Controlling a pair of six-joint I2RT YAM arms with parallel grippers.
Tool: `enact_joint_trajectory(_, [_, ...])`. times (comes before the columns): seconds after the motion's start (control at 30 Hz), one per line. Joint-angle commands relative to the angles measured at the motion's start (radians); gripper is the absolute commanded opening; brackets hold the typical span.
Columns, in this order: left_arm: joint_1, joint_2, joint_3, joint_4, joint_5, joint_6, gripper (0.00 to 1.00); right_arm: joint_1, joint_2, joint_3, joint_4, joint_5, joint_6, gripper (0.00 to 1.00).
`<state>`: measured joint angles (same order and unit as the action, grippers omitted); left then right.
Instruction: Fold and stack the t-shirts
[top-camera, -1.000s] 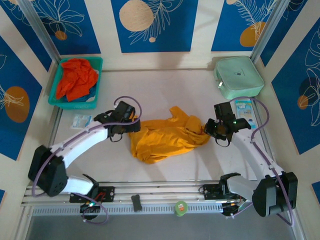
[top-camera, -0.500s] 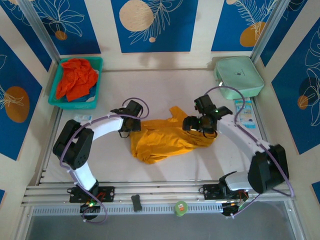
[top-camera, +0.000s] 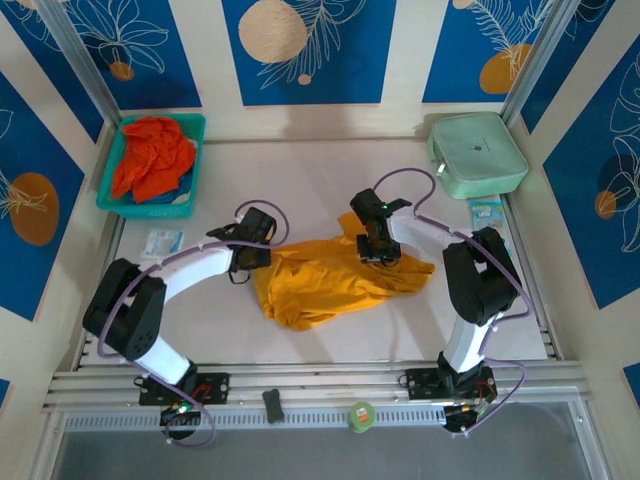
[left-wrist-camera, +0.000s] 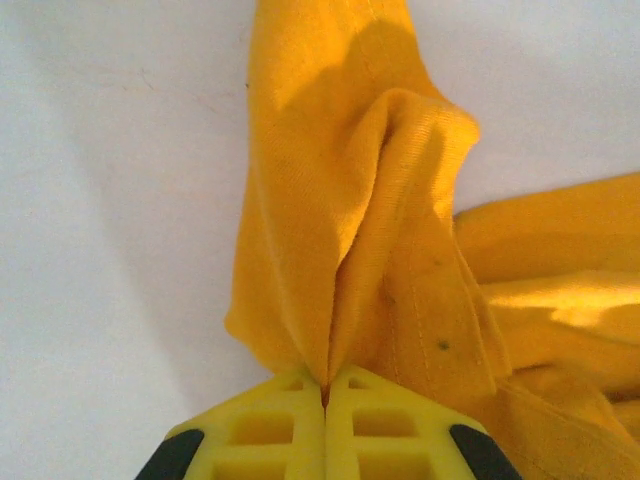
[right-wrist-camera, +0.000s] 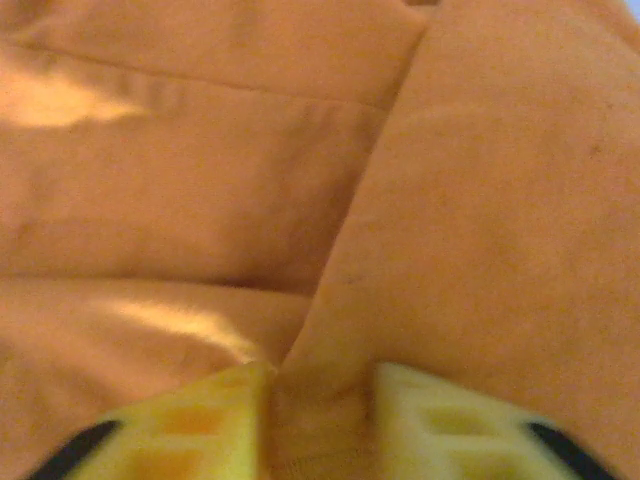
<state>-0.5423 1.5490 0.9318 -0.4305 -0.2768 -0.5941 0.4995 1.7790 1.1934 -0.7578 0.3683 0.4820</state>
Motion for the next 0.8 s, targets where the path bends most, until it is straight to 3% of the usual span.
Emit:
enact_joint_trajectory(0.0, [0.009,-0.073,0.0,-0.053,-0.045,0.018,0.0,-0.002,-0.01,0.036,-0.065,0.087,0.021,0.04])
enact_joint_trajectory(0.03, [0.01,-0.087,0.005,-0.066,-0.055,0.022,0.0,-0.005,-0.023,0.041,-0.072,0.103,0.025,0.0])
enact_joint_trajectory(0.2, [0.01,-0.151,0.024,-0.116,-0.086,0.037,0.0,-0.048,-0.145,0.046,-0.087,0.137,0.017,0.0])
enact_joint_trajectory(0.4, [0.013,-0.22,0.027,-0.169,-0.14,0.067,0.0,-0.2,-0.285,0.026,-0.045,0.084,-0.032,0.0])
enact_joint_trajectory(0.53, [0.016,-0.234,0.02,-0.192,-0.156,0.07,0.0,-0.31,-0.304,0.009,-0.05,0.076,-0.038,0.0])
enact_joint_trajectory(0.77, [0.015,-0.232,-0.058,-0.189,-0.094,0.027,0.0,-0.374,-0.275,-0.078,-0.075,0.151,0.042,0.0])
